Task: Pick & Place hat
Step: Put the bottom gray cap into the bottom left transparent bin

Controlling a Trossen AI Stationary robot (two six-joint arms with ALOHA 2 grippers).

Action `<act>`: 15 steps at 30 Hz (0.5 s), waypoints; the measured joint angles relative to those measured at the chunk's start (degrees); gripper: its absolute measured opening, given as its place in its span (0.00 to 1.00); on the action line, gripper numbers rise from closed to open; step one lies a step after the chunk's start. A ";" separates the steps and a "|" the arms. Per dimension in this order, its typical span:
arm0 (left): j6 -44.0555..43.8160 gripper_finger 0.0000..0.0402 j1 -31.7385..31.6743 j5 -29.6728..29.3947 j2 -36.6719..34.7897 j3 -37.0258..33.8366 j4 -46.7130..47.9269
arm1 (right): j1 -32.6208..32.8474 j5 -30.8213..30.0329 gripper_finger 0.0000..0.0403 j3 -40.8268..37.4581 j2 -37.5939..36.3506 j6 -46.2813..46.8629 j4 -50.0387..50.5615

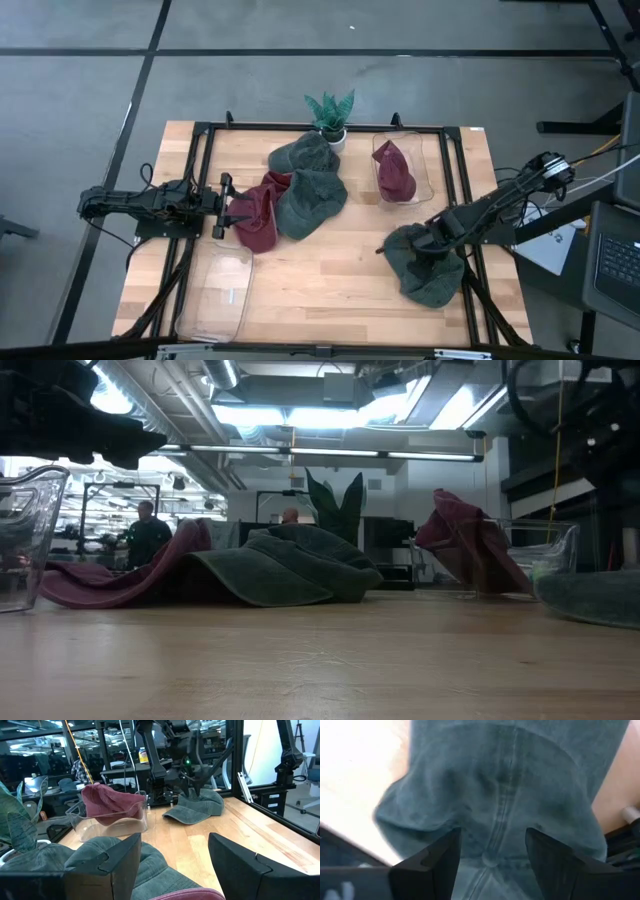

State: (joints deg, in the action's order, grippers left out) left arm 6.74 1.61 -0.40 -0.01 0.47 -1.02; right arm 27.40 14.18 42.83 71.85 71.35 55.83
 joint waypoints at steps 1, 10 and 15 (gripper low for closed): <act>0.00 0.57 0.00 0.02 0.00 0.00 0.00 | 0.44 -0.75 0.55 -0.02 1.05 -0.08 -0.22; 0.00 0.57 0.00 0.02 0.00 0.00 0.00 | 2.38 -8.12 0.55 -0.05 11.48 -1.29 -1.86; 0.00 0.57 0.01 0.02 0.00 0.00 0.00 | 2.38 -8.50 0.55 -0.03 16.45 -3.85 -7.08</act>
State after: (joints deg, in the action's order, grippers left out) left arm 6.74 1.61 -0.38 -0.01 0.47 -1.02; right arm 29.78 5.68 42.80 88.30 67.51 48.76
